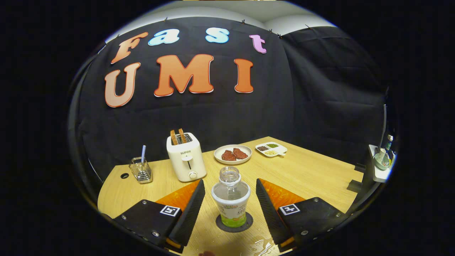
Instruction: Take the bottle from table, then pour the juice into the cup, finally place the bottle on the coaster
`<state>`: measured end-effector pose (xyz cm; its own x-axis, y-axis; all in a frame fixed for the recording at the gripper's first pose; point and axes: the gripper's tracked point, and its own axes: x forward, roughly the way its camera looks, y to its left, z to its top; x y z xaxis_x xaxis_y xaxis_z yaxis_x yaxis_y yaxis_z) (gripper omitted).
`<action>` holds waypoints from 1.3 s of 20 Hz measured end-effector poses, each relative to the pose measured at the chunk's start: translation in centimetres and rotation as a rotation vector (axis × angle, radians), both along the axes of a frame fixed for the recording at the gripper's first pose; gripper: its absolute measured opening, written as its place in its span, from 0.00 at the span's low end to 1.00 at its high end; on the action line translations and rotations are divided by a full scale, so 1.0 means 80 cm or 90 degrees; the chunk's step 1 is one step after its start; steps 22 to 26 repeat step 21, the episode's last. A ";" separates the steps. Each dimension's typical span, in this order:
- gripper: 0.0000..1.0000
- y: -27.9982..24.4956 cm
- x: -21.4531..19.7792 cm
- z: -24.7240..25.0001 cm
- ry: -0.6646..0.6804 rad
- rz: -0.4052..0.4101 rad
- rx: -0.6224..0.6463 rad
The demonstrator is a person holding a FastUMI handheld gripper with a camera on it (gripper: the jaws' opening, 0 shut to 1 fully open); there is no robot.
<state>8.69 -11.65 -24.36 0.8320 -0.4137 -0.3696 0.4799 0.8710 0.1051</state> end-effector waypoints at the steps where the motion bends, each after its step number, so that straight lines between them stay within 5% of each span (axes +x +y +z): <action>1: 0.86 0.006 -0.003 0.016 -0.016 0.008 0.005; 16: 0.92 0.153 -0.084 0.198 -0.176 0.232 -0.003; 26: 0.95 0.169 -0.107 0.216 -0.196 0.261 0.021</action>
